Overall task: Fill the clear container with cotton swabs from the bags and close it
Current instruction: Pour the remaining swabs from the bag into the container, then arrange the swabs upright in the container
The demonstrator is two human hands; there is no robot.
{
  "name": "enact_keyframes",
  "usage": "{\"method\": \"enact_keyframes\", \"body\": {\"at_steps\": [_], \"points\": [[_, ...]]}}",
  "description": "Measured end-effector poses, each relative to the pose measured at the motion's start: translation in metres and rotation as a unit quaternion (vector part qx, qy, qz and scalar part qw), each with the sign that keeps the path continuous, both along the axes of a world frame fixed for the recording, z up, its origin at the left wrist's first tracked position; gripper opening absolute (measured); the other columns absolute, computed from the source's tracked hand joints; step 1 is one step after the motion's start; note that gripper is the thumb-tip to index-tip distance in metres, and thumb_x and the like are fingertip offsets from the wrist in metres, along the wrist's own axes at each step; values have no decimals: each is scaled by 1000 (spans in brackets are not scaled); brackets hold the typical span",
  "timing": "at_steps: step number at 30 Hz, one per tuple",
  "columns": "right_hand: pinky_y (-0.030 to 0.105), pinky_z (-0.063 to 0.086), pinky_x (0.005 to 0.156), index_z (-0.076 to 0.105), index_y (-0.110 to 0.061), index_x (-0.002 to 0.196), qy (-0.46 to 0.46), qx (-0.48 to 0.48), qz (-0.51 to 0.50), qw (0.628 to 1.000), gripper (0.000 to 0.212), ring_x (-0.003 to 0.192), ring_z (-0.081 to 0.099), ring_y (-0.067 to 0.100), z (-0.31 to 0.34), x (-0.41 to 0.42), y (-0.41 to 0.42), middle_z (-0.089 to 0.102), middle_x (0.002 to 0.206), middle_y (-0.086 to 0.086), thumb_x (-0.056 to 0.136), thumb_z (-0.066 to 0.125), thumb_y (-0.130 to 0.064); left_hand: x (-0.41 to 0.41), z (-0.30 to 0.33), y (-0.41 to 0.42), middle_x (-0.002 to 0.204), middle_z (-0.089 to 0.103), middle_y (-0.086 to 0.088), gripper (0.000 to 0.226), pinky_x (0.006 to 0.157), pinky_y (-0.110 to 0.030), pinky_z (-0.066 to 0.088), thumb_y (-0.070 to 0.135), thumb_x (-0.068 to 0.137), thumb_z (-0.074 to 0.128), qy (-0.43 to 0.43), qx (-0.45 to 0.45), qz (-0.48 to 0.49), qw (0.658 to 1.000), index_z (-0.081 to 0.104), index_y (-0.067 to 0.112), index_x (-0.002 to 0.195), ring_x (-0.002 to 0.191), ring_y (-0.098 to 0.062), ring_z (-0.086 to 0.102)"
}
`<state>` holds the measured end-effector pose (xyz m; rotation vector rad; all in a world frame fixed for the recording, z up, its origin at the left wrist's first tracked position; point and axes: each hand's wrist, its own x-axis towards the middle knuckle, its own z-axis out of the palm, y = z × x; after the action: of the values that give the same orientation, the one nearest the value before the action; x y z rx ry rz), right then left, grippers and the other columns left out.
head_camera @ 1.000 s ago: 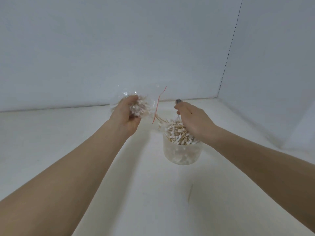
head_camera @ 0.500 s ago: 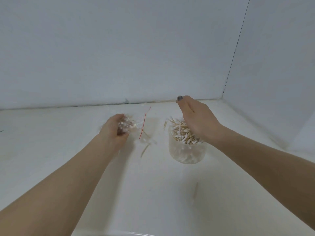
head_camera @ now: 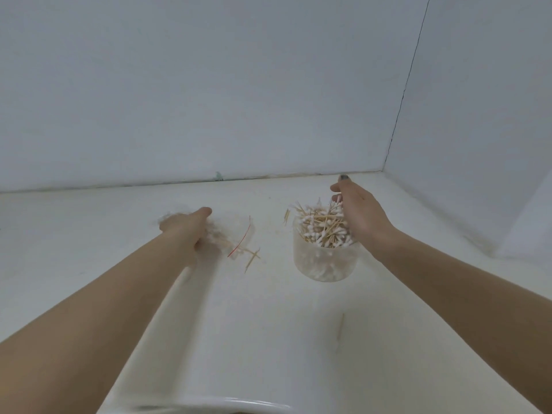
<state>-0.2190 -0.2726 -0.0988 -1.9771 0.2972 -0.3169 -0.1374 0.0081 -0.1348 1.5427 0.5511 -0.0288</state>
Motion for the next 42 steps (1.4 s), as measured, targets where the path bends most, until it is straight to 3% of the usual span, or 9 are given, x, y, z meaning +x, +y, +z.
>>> {"method": "enact_keyframes", "body": {"at_steps": [7, 13, 16, 20, 26, 29, 33, 37, 42], "points": [[39, 40, 102, 61, -21, 126, -1, 52, -40, 998, 54, 119, 53, 19, -5, 0, -3, 58, 130, -1, 105, 21, -52, -9, 17, 5, 96, 47, -6, 28, 85, -34, 41, 30, 97, 64, 12, 70, -13, 997, 51, 10, 112, 100, -28, 47], [47, 43, 107, 67, -22, 107, 12, 164, -69, 984, 51, 112, 62, 25, -8, -6, -3, 67, 118, 2, 102, 27, -55, -26, 22, 21, 144, 42, -14, 95, 101, -49, 44, 43, 68, 75, 24, 79, 96, 992, 31, 5, 143, 133, -38, 45], [47, 41, 109, 66, -24, 110, 10, 186, -70, 980, 48, 116, 59, 24, -7, -9, -1, 64, 117, -1, 103, 28, -53, -41, 28, 4, 151, 24, -23, 89, 108, -49, 34, 33, 88, 71, -23, 210, 93, 973, 16, 3, 150, 138, -40, 33], [50, 43, 108, 67, -30, 102, 3, 189, -64, 980, 46, 115, 61, 25, -11, -12, 5, 65, 122, -1, 99, 30, -57, -59, 29, -34, 157, 23, -21, 84, 118, -44, 29, 33, 89, 74, -230, 340, -5, 912, 25, 8, 153, 143, -39, 28], [41, 45, 99, 70, -28, 105, -32, 213, -76, 974, 51, 104, 62, 13, -15, -6, 17, 67, 110, -7, 98, 29, -57, -77, 12, -107, 164, 29, 3, 92, 119, -29, 27, 63, 90, 61, -306, 226, -333, 863, 22, 19, 161, 149, -11, 28], [40, 45, 97, 71, -27, 105, -41, 219, -68, 973, 50, 103, 61, 10, -18, 1, 24, 67, 107, -9, 100, 29, -53, -70, 1, -125, 155, 40, 7, 77, 101, -10, 30, 54, 96, 60, -296, 180, -327, 879, 30, 18, 157, 135, -3, 39], [47, 50, 101, 72, -36, 101, -54, 206, -50, 976, 50, 106, 68, 18, -24, 10, 25, 73, 108, -8, 88, 32, -64, -52, -10, -132, 127, 58, 10, 41, 98, -19, 43, 44, 99, 62, -342, 174, -236, 893, 55, 22, 133, 119, -8, 55], [38, 48, 102, 66, -43, 116, -92, 126, -2, 988, 41, 110, 63, 7, -31, 19, 14, 65, 114, -18, 98, 32, -58, -31, -12, -131, 104, 66, 14, 17, 91, -35, 53, 44, 96, 65, -352, 180, -243, 886, 65, 28, 104, 105, -11, 64], [26, 54, 81, 74, -24, 93, -142, 64, 6, 988, 48, 87, 69, 4, -30, 28, 5, 74, 92, -9, 106, 34, -48, -14, -3, -135, 73, 60, 9, 34, 70, -29, 43, 39, 103, 56, -353, 172, -250, 885, 62, 14, 80, 71, -9, 55]]}}
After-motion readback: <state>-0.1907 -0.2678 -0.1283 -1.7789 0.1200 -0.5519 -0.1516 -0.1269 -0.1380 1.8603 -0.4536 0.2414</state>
